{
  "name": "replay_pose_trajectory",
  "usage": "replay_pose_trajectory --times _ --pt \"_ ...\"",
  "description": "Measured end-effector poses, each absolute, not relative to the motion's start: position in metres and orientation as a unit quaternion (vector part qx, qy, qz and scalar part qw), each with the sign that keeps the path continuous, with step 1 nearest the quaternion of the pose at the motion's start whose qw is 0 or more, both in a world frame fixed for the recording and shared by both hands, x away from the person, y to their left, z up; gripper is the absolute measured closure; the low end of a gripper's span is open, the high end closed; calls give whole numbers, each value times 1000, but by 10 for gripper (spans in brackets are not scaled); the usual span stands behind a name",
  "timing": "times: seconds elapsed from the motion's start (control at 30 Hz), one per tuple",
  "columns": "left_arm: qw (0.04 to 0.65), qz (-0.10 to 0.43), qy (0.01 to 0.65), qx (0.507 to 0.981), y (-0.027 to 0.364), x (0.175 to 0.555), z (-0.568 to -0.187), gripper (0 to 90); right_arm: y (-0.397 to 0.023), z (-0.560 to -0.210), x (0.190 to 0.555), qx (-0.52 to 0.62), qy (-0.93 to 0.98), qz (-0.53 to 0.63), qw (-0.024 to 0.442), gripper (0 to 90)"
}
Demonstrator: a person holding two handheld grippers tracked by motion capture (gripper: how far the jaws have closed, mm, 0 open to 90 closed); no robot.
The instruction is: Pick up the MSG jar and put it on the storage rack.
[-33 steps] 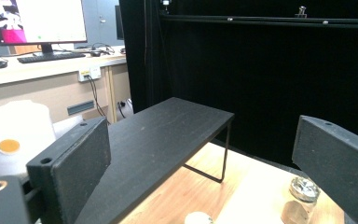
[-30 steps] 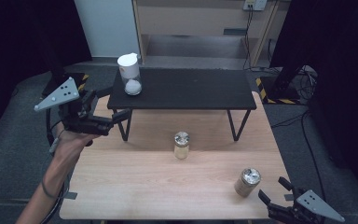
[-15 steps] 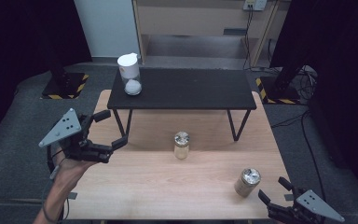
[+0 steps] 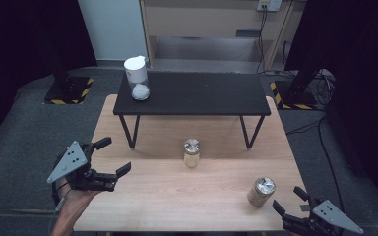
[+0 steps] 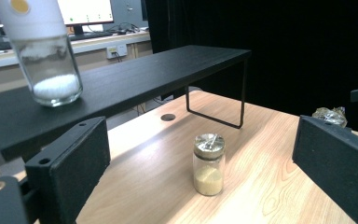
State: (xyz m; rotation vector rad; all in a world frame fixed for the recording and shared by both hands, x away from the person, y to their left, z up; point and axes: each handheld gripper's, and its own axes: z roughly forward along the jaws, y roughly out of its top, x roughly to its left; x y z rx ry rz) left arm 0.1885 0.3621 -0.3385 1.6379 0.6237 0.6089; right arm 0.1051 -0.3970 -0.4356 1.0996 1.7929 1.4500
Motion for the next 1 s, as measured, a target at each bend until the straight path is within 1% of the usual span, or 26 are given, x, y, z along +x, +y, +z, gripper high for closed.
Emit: replay_pose_trajectory --times 0.27,0.63,1.0 --pt "601 252 297 698 370 179 -363 18 -397 -436 105 411 672 543 290 107" --pt "575 273 312 705 376 166 -386 19 -397 -435 105 412 672 543 290 107" --pt "571 266 329 704 385 161 -406 18 -396 -435 105 412 673 542 290 107"
